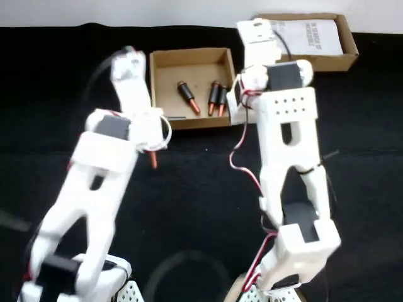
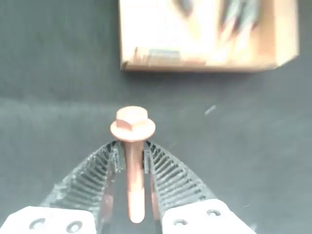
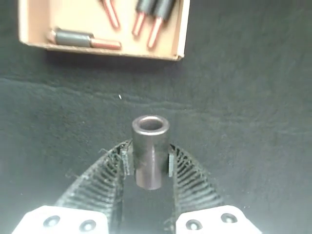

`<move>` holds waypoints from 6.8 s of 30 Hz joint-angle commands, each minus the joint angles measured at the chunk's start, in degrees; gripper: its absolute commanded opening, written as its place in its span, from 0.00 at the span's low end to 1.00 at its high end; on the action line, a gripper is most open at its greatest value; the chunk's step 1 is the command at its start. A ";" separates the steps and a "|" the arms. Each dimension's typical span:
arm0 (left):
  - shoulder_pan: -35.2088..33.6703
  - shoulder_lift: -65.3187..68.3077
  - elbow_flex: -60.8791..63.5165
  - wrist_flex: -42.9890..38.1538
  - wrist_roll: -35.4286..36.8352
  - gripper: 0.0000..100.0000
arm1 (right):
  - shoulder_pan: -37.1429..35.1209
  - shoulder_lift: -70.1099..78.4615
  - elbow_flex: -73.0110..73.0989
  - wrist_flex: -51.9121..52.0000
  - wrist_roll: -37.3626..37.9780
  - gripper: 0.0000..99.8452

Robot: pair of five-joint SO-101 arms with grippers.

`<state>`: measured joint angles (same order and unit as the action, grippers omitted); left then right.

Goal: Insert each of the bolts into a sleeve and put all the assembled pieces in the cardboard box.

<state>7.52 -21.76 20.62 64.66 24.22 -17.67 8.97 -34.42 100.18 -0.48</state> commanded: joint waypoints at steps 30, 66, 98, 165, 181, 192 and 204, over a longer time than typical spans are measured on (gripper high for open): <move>12.79 -34.77 -3.12 -11.52 -1.05 0.01 | -18.68 -89.36 67.21 -24.31 -1.58 0.01; 24.66 -38.29 10.42 -18.02 2.64 0.01 | -20.53 -94.64 86.02 -31.34 -8.62 0.01; 25.01 -38.20 13.49 -16.79 5.19 0.01 | -20.53 -94.64 89.98 -41.36 -8.35 0.01; 27.82 -37.93 14.37 -11.25 6.86 0.35 | -18.33 -94.64 90.95 -50.86 -5.54 0.01; 2.59 -37.93 12.53 -9.93 6.77 0.24 | -18.42 -94.29 90.77 -50.59 -5.63 0.01; -9.10 -38.20 44.18 -13.89 3.25 0.01 | -11.74 -71.25 75.56 -55.43 -5.89 0.01; -9.54 -38.29 62.20 -22.86 1.41 0.01 | -10.68 -14.64 27.82 -53.76 -5.63 0.01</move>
<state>-1.54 -59.47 81.45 42.68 25.98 -29.54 -16.35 6.99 46.29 -6.46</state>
